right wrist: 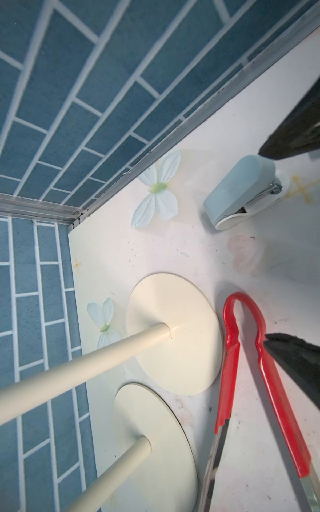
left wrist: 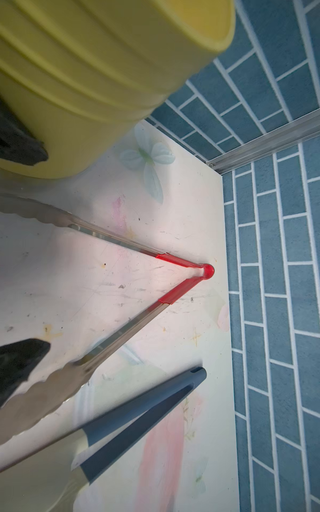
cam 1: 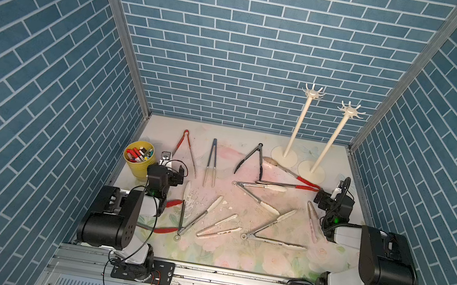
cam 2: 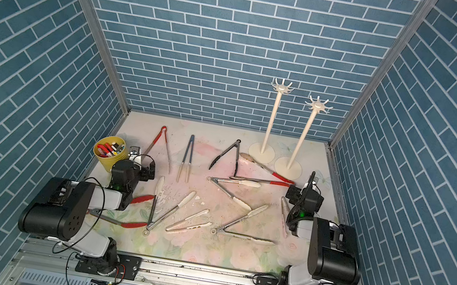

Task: Hang food tongs on kitchen utensil racks
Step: Pick up the rack from the center of the board.

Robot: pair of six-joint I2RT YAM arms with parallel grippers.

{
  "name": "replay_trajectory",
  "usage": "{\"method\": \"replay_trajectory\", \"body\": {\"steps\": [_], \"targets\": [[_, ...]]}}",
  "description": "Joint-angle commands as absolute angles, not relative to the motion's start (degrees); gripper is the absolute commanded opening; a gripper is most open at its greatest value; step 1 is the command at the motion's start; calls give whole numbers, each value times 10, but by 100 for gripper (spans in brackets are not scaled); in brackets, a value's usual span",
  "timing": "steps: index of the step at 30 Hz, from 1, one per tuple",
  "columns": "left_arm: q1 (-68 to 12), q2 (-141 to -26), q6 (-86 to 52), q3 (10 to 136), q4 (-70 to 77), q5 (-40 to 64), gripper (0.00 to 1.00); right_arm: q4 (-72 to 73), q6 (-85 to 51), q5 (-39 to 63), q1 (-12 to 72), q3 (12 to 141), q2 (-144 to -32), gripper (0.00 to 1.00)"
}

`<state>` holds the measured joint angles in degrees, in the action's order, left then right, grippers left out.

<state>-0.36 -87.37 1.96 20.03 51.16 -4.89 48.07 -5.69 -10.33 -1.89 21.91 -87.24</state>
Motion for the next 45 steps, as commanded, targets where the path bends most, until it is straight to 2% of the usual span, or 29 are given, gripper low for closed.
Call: {"method": "replay_trajectory", "body": {"steps": [1, 23, 26, 32, 36, 40, 43, 45], "targets": [[-5, -871, 20, 211, 508, -50, 99, 489, -52, -106, -17, 221, -875, 99], [-6, -867, 23, 212, 504, -45, 99, 490, -52, -106, -17, 220, -875, 99], [-6, -828, 25, 211, 476, -46, 99, 479, -47, -95, -17, 223, -865, 99], [-36, -703, 49, 171, 458, -85, 99, 341, -42, -112, -2, 244, -729, 99], [-42, -662, 35, 103, 625, -49, 99, 293, -68, -70, 0, 247, -658, 99], [-45, -678, 24, 110, 652, 17, 99, 269, -83, -41, 0, 244, -593, 98], [-47, -720, 12, 81, 783, 43, 99, 267, -84, -19, 0, 248, -565, 98], [-47, -723, 7, 83, 784, 50, 99, 283, -96, -10, 0, 247, -556, 98]]}}
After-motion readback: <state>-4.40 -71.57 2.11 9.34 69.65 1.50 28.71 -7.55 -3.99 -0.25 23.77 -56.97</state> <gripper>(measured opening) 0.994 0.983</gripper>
